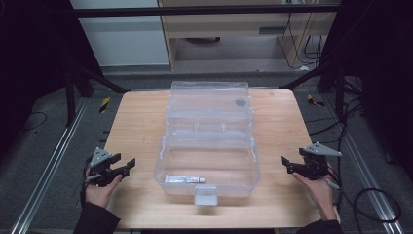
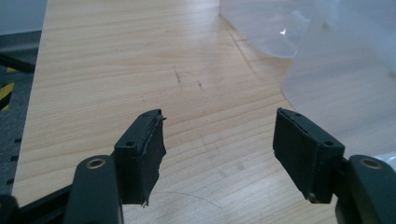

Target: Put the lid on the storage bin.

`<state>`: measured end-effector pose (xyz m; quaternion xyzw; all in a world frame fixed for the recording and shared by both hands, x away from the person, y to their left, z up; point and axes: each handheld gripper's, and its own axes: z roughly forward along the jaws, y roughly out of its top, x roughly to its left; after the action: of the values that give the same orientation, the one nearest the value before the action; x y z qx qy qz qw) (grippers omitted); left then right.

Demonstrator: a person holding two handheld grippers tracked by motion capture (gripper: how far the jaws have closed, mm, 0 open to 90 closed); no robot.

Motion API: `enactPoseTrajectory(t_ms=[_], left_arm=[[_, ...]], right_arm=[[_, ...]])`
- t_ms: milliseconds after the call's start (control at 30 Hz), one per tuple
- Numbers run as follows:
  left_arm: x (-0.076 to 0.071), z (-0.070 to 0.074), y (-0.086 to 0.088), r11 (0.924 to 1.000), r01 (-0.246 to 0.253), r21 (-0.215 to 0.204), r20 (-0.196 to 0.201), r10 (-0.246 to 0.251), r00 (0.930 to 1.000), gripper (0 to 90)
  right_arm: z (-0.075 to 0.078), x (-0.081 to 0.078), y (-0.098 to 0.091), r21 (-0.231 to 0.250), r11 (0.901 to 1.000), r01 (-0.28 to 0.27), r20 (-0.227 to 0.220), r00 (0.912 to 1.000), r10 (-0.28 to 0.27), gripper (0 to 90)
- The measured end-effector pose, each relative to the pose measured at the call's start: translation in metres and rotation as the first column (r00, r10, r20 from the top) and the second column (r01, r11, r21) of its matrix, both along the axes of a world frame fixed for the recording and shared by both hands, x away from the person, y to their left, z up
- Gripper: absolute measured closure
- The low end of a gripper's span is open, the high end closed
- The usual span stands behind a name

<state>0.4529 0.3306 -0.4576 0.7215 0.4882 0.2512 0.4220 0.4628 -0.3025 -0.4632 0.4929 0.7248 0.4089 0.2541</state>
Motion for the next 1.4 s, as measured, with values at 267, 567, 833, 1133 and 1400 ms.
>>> enactPoseTrajectory(t_ms=[267,567,833,1133,1400], left_arm=[[-0.007,0.014,-0.002,0.9994,0.033,-0.014,0.021,-0.032,0.9993,39.7],[-0.010,0.023,-0.007,0.9986,0.053,-0.001,0.035,-0.053,0.9980,40.5],[-0.010,0.025,-0.008,0.9986,0.052,0.009,0.027,-0.052,0.9983,40.5],[-0.009,0.024,-0.009,0.9980,0.059,0.021,0.015,-0.060,0.9981,39.8],[-0.009,0.026,-0.010,0.9969,0.073,0.029,0.014,-0.074,0.9972,40.1]], right_arm=[[0.036,-0.012,0.011,-0.032,0.9904,-0.135,0.031,0.9903,0.136,24.2],[0.077,-0.024,0.040,-0.067,0.9487,-0.309,0.032,0.9497,0.312,32.6],[0.104,-0.027,0.077,-0.119,0.8773,-0.465,-0.009,0.8840,0.467,34.4],[0.113,-0.021,0.106,-0.124,0.8112,-0.571,-0.079,0.8206,0.566,41.1],[0.114,-0.016,0.135,-0.123,0.7507,-0.649,-0.140,0.7602,0.635,44.8]])
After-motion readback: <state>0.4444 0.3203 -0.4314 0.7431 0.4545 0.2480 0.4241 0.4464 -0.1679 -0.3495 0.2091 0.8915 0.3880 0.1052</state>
